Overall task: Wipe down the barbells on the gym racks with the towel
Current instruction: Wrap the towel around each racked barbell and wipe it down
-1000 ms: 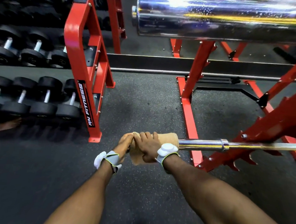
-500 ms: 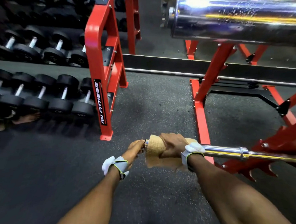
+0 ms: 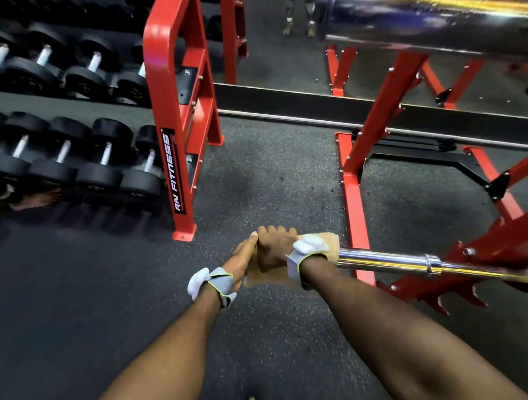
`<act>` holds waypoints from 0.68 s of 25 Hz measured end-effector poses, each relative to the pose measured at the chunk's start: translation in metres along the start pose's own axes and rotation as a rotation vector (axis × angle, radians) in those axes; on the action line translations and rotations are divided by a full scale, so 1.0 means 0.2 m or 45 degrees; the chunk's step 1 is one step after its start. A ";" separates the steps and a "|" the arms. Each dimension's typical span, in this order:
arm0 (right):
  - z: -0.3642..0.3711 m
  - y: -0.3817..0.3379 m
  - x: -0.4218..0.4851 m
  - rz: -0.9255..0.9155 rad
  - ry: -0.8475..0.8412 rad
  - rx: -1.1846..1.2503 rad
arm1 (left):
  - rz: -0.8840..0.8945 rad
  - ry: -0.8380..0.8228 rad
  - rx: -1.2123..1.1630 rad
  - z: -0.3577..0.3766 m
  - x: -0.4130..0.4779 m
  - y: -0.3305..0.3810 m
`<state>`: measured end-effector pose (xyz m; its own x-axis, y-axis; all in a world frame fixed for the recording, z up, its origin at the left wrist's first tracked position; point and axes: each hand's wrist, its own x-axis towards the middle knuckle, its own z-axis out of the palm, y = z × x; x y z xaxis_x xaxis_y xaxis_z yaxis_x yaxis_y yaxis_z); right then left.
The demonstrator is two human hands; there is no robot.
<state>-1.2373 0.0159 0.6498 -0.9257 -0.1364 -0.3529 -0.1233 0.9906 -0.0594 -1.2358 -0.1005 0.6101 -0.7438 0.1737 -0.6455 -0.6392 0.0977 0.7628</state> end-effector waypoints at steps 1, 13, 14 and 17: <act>-0.01 0.01 0.05 -0.051 -0.060 0.104 | -0.008 -0.024 0.036 0.00 0.00 0.01; 0.14 0.13 -0.05 -0.198 0.396 -0.003 | -0.057 -0.110 0.380 -0.04 -0.05 0.10; 0.18 0.13 -0.08 -0.193 0.503 -0.060 | -0.044 -0.134 0.402 -0.04 -0.06 0.11; 0.21 0.19 -0.13 -0.227 0.598 -0.092 | -0.030 -0.180 0.459 -0.06 -0.07 0.12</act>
<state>-1.2023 0.0559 0.6177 -0.9470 -0.2997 0.1158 -0.3029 0.9530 -0.0101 -1.2438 -0.1117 0.6368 -0.6792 0.2982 -0.6706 -0.5273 0.4373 0.7285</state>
